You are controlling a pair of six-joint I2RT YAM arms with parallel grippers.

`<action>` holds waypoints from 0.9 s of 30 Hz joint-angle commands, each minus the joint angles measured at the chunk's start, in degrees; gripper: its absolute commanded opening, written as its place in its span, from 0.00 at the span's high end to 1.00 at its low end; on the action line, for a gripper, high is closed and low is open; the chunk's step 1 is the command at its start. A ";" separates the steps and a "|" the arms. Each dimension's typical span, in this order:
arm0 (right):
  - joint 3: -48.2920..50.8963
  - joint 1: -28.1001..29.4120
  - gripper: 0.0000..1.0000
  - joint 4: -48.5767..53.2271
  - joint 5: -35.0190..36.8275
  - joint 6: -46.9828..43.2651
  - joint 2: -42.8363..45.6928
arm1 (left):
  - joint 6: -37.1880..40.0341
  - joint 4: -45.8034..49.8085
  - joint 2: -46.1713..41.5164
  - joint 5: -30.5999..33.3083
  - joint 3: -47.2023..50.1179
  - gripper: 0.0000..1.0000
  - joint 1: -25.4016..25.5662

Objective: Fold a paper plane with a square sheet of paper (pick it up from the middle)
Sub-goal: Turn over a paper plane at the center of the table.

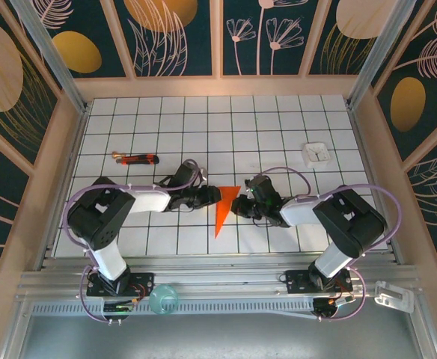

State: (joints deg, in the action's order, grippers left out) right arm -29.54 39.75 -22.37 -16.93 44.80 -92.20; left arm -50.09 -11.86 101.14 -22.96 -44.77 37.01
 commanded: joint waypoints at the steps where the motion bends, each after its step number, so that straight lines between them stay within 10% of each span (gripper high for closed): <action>1: 1.03 0.22 1.00 -0.80 2.67 1.36 -1.85 | 0.88 -2.46 1.60 -3.91 -1.02 0.62 -0.28; 17: 2.73 0.24 1.00 -2.85 2.16 2.77 -3.78 | 1.99 -1.75 2.81 -7.74 -1.28 0.70 -0.19; 27: 1.49 -1.17 1.00 0.21 0.55 0.51 0.40 | 2.97 0.72 0.24 -4.46 -2.36 1.00 -0.18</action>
State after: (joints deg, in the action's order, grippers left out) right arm -27.88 39.33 -26.48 -17.08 46.83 -92.40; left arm -47.81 -13.04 103.72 -29.17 -45.41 36.75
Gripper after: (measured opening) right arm 0.042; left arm 0.067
